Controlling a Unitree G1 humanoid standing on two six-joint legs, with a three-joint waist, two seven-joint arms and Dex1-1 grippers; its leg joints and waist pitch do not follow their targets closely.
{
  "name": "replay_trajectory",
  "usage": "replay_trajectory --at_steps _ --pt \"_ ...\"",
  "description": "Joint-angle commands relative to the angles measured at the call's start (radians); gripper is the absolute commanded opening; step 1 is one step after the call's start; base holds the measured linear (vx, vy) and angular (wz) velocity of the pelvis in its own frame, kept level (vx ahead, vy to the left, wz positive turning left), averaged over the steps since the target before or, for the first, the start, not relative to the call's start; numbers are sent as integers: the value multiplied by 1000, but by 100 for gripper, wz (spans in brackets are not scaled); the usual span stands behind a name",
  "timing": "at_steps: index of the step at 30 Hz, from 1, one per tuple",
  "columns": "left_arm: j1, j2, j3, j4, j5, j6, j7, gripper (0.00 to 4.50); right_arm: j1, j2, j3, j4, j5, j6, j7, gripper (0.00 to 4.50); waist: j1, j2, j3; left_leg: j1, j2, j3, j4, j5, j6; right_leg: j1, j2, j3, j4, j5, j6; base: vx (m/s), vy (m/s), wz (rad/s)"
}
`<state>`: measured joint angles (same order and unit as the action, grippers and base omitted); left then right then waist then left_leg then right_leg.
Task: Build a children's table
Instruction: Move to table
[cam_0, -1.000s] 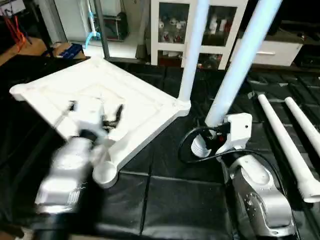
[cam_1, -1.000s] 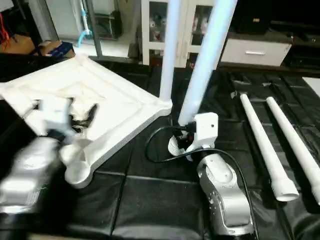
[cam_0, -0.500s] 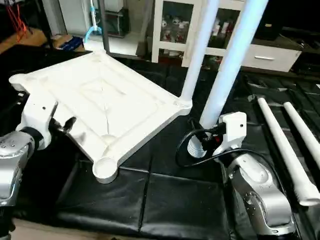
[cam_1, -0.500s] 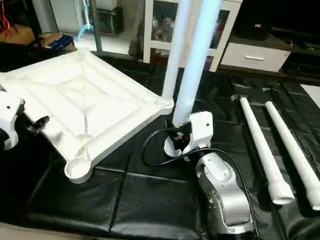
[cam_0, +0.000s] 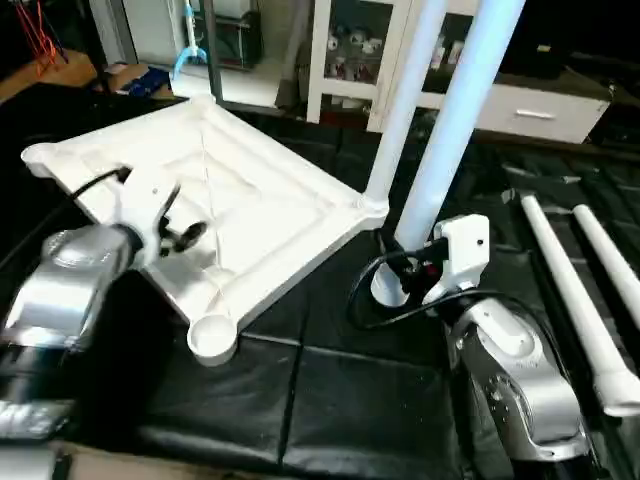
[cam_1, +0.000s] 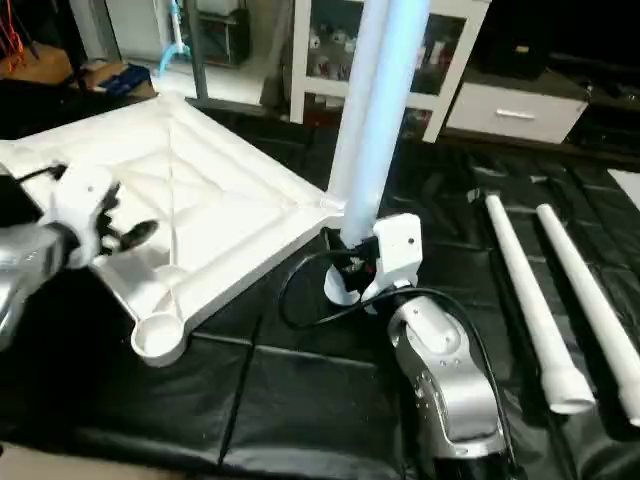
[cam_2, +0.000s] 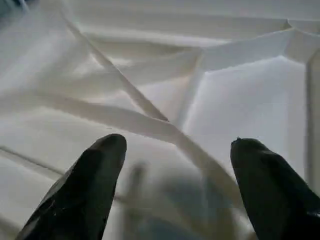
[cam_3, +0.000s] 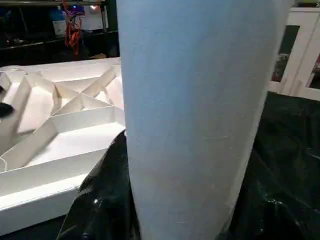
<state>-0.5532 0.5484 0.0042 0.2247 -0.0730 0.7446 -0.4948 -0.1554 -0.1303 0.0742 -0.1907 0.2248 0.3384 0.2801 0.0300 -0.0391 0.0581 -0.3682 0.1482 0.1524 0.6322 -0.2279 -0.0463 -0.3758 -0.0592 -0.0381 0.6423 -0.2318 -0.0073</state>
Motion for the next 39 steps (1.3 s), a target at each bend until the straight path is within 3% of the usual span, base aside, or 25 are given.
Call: replay_trajectory --at_steps 1,2,4,5,11,16,23,30,36,39 --pt "-19 6 -11 51 16 79 16 374 6 -6 -21 -25 -1 -10 -8 183 -1 27 -62 16 67 -23 -92 -46 -31 41 -86 54 -61 127 -230 0 0 0" --pt "-27 15 -35 80 50 79 31 374 8 -6 -21 -28 -4 -10 -10 183 -1 25 -61 13 68 -24 -93 -40 -25 44 -88 55 -61 132 -232 0 0 0" --pt "-51 24 -53 143 90 58 59 374 12 -4 -25 -34 -3 -10 -16 183 -2 34 -62 17 68 -24 -92 -45 -15 41 -83 53 -65 138 -231 0 0 0" --pt "-59 25 -51 165 104 50 79 374 13 -4 -26 -36 -3 -10 -17 183 -1 34 -65 17 70 -26 -92 -46 -12 44 -86 54 -64 143 -235 0 0 0" --pt "-76 15 -6 206 92 32 130 374 19 -6 -28 -40 -4 -9 -18 183 0 32 -60 15 76 -25 -99 -84 -7 43 -89 54 -68 99 -256 0 0 0" --pt "-43 -47 -11 117 0 168 28 374 8 -4 -27 -33 -4 -7 -20 183 4 34 -57 19 78 -23 -100 -89 -15 36 -88 53 -67 89 -265 0 0 0" --pt "-23 -129 18 46 -100 267 12 374 5 -4 -32 -30 -3 -7 -21 183 13 31 -55 18 79 -19 -101 -104 -8 36 -89 54 -72 41 -258 0 0 0" --pt "12 -198 -78 -79 -131 353 -32 374 0 -8 -34 -28 -5 -7 -20 183 22 31 -55 19 79 -15 -102 -93 -7 33 -88 54 -73 45 -237 0 0 0" --pt "-36 -315 -63 -58 -149 325 19 374 -11 -15 -43 -23 -5 -8 -18 183 27 29 -52 23 83 -5 -106 -132 -21 29 -86 54 -85 -26 -222 0 0 0" --pt "-82 -383 -33 -7 -157 282 61 374 -13 -17 -45 -20 -6 -10 -17 183 21 23 -55 14 80 -7 -105 -104 -14 38 -87 54 -85 -2 -207 0 0 0"
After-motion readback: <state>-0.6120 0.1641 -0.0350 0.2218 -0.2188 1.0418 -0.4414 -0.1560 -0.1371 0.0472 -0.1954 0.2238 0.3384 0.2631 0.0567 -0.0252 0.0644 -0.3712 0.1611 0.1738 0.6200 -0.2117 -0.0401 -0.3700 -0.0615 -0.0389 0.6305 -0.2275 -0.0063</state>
